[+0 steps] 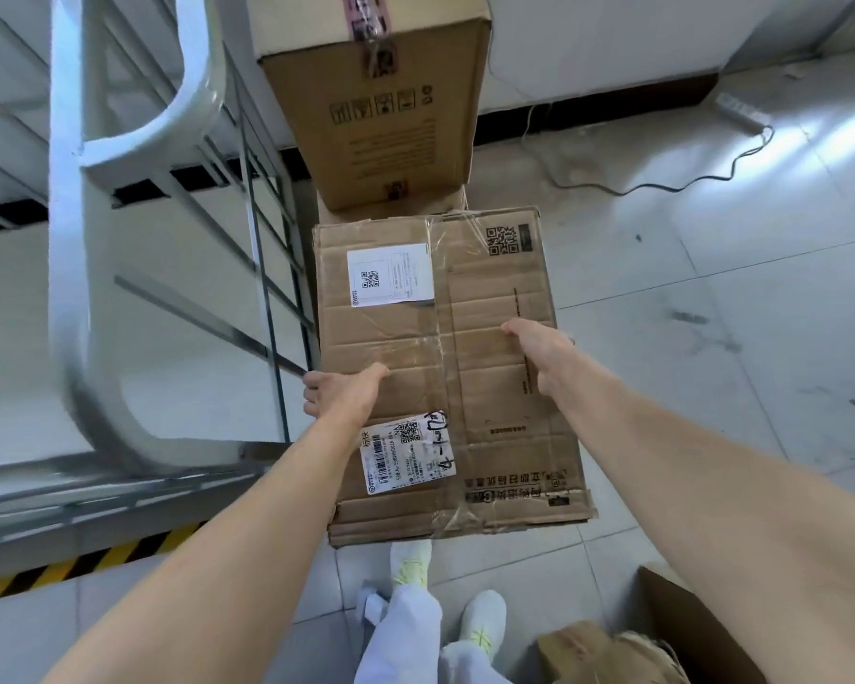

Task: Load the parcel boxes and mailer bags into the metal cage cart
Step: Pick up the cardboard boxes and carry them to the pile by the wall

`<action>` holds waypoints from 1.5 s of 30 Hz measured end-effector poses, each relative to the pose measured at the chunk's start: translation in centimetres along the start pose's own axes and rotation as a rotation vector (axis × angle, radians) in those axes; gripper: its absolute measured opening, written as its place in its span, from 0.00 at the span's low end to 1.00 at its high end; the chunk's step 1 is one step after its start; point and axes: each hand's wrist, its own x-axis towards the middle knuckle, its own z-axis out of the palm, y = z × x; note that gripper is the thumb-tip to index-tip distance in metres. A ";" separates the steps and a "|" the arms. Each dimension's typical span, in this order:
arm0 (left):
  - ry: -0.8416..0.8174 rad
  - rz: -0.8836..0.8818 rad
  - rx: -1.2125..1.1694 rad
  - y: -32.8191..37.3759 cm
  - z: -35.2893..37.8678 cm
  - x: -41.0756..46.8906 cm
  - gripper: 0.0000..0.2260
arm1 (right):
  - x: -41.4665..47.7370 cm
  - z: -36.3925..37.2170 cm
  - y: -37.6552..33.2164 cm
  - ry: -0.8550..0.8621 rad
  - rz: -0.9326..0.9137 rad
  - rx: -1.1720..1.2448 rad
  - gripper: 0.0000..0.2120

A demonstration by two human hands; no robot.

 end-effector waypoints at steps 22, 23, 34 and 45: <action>-0.328 0.314 0.207 10.2 2.0 -6.1 0.24 | -6.2 -9.2 1.3 0.054 0.067 0.232 0.29; -0.373 0.349 0.231 11.0 2.8 -7.9 0.22 | -7.1 -10.9 2.0 0.075 0.080 0.284 0.28; -0.782 0.761 0.611 14.7 22.8 -32.8 0.14 | -11.8 -34.0 16.8 0.353 0.233 0.861 0.27; -1.187 1.047 1.174 3.3 41.6 -52.2 0.04 | -14.7 -46.3 35.7 0.640 0.483 1.322 0.23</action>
